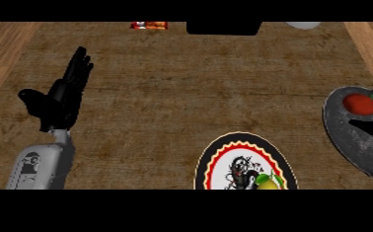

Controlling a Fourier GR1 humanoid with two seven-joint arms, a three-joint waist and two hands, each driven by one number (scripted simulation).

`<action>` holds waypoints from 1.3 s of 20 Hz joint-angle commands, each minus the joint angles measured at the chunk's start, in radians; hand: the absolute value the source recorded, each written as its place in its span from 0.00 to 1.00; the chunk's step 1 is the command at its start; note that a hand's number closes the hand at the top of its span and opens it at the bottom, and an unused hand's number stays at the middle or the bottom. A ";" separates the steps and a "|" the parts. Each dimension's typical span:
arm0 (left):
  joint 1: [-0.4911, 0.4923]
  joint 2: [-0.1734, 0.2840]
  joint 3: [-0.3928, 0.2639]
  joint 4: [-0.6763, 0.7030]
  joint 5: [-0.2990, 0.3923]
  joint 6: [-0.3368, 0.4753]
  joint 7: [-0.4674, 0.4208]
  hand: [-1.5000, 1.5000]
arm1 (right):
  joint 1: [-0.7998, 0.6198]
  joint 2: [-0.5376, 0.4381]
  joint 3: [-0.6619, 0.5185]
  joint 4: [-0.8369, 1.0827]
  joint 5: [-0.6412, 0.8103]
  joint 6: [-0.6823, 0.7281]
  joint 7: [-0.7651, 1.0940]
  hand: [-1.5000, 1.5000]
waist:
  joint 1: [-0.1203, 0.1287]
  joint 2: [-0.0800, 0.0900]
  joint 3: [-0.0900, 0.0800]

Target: Pick the bell pepper from the plate and place it in the pan

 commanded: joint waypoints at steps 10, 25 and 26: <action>0.074 0.003 0.017 -0.022 -0.006 0.009 -0.025 0.50 | 0.175 -0.100 -0.205 0.021 -0.282 0.391 -0.264 0.00 | -0.046 -0.016 -0.005; 0.025 0.038 0.057 -0.023 0.017 0.002 0.036 0.50 | 0.677 -0.122 -0.255 -0.341 -0.500 0.766 -0.356 0.00 | -0.075 -0.020 -0.009; 0.048 0.049 0.060 -0.026 0.021 -0.014 0.032 0.50 | 0.687 -0.099 -0.257 -0.408 -0.528 0.756 -0.287 0.00 | -0.078 -0.022 -0.012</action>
